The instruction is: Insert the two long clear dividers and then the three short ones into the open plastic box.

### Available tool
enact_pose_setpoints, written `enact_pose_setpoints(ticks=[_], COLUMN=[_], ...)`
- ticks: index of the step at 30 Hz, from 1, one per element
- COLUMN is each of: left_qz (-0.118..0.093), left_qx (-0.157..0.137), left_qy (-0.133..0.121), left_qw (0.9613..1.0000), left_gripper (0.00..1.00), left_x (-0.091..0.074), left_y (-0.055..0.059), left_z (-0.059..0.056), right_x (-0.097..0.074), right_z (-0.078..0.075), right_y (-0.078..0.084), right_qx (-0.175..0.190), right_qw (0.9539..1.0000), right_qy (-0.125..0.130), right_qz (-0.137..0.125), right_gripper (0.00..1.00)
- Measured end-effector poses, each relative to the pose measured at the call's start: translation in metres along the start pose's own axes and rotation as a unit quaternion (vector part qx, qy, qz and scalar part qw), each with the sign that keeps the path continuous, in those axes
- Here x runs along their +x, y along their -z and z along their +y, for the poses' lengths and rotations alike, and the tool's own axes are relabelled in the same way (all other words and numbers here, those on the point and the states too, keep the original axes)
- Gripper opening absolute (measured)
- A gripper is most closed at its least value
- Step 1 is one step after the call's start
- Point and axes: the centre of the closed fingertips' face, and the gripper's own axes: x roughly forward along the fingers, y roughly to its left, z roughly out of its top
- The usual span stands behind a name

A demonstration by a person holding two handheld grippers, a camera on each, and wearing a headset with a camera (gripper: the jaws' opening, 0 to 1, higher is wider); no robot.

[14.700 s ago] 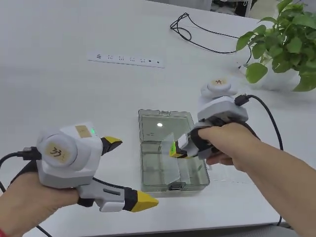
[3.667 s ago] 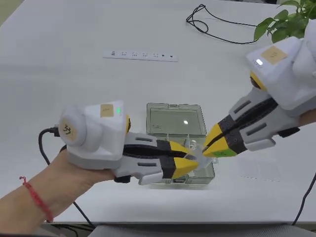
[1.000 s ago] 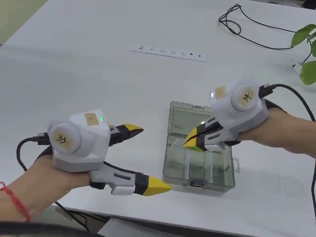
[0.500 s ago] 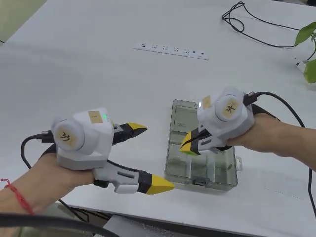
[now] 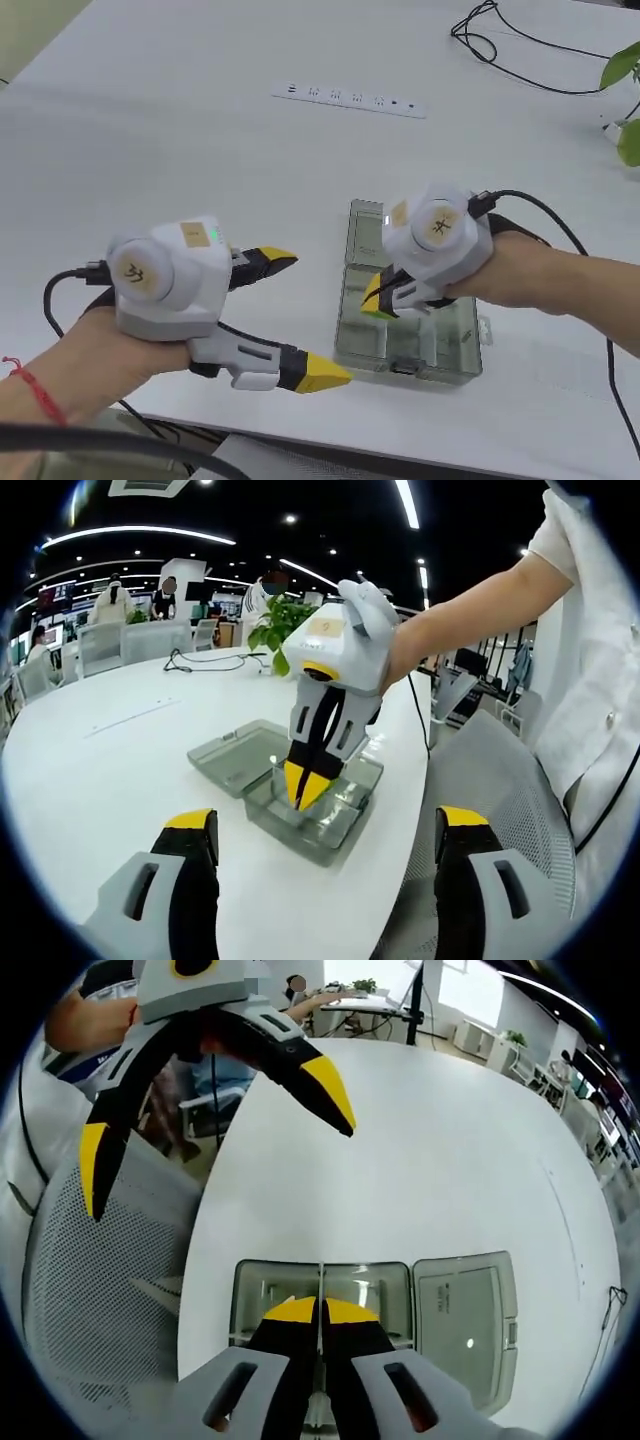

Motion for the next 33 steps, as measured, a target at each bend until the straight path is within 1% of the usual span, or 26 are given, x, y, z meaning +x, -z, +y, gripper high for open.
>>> enact_pose_setpoints(ticks=[5, 9, 12, 14, 19, 24, 26, 29, 31, 33], left_qz=[0.001, 0.002, 0.002, 0.004, 0.006, 0.009, 0.011, 0.013, 0.016, 0.019], left_qx=[0.0, 0.0, 0.0, 0.001, 0.001, 0.002, 0.003, 0.003, 0.005, 0.006], left_qy=[0.001, 0.002, 0.003, 0.003, 0.003, 0.003, 0.002, 0.002, 0.001, 0.001], left_qw=[1.0, 1.0, 1.0, 1.0, 1.0, 1.0, 0.9999, 0.9999, 0.9999, 0.9998], left_gripper=[0.91, 0.91, 0.92, 0.92, 0.92, 0.93, 0.93, 0.94, 0.94, 0.95], left_x=[0.0, 0.0, 0.001, 0.0, 0.0, 0.0, 0.0, 0.0, 0.0, 0.0], left_y=[0.001, 0.002, 0.002, 0.002, 0.003, 0.005, 0.005, 0.006, 0.007, 0.008], left_z=[-0.001, 0.0, 0.0, 0.001, 0.001, 0.001, 0.001, 0.002, 0.002, 0.002], right_x=[0.005, 0.004, 0.007, 0.006, 0.005, 0.004, 0.001, -0.008, -0.018, -0.026], right_z=[0.0, 0.0, 0.0, 0.0, -0.001, -0.002, -0.003, -0.005, -0.008, -0.01], right_y=[0.002, 0.003, 0.004, 0.004, 0.004, 0.005, 0.004, -0.002, -0.005, -0.006], right_qx=[-0.011, -0.01, -0.016, -0.015, -0.016, -0.004, 0.004, 0.017, 0.029, 0.035], right_qw=[0.9998, 0.9998, 0.9996, 0.9996, 0.9997, 0.9998, 0.9999, 0.9996, 0.9988, 0.9982], right_qy=[0.003, 0.002, 0.003, 0.003, 0.006, 0.012, 0.014, 0.019, 0.025, 0.029], right_qz=[0.015, 0.017, 0.024, 0.025, 0.02, 0.015, 0.007, -0.014, -0.031, -0.04], right_gripper=[0.02, 0.02, 0.02, 0.02, 0.03, 0.04, 0.07, 0.11, 0.13, 0.14])
